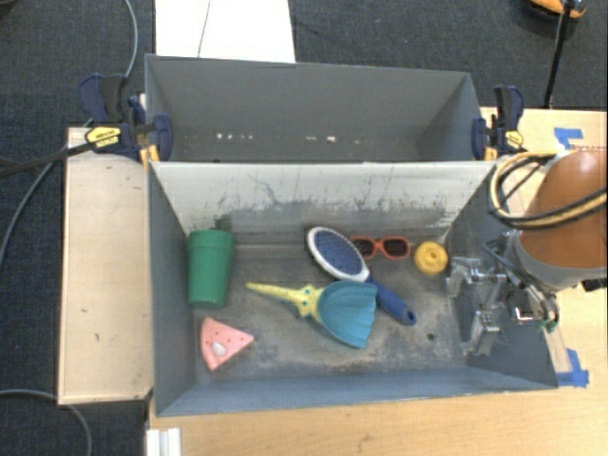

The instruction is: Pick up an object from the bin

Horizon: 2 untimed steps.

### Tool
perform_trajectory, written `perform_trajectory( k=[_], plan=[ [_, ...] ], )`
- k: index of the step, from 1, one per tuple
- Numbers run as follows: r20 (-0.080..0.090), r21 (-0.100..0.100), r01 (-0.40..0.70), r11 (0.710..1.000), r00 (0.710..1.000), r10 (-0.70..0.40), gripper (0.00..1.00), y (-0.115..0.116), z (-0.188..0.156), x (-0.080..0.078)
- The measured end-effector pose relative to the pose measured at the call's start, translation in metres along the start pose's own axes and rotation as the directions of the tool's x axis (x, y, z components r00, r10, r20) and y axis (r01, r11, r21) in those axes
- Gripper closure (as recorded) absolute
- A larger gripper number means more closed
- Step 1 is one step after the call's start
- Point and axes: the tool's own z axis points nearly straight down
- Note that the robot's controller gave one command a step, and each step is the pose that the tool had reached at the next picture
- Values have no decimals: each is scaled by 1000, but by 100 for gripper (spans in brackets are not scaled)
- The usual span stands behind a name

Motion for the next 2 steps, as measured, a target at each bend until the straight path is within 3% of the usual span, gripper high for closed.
perform_trajectory(
  k=[1, 2],
  plan=[
    [8, 2, 4, 1000, 1000, -4, 0, 0, -4, -2],
    [7, 2, 16, 1000, 1000, -16, 0, 30, 15, -27]
  ],
)
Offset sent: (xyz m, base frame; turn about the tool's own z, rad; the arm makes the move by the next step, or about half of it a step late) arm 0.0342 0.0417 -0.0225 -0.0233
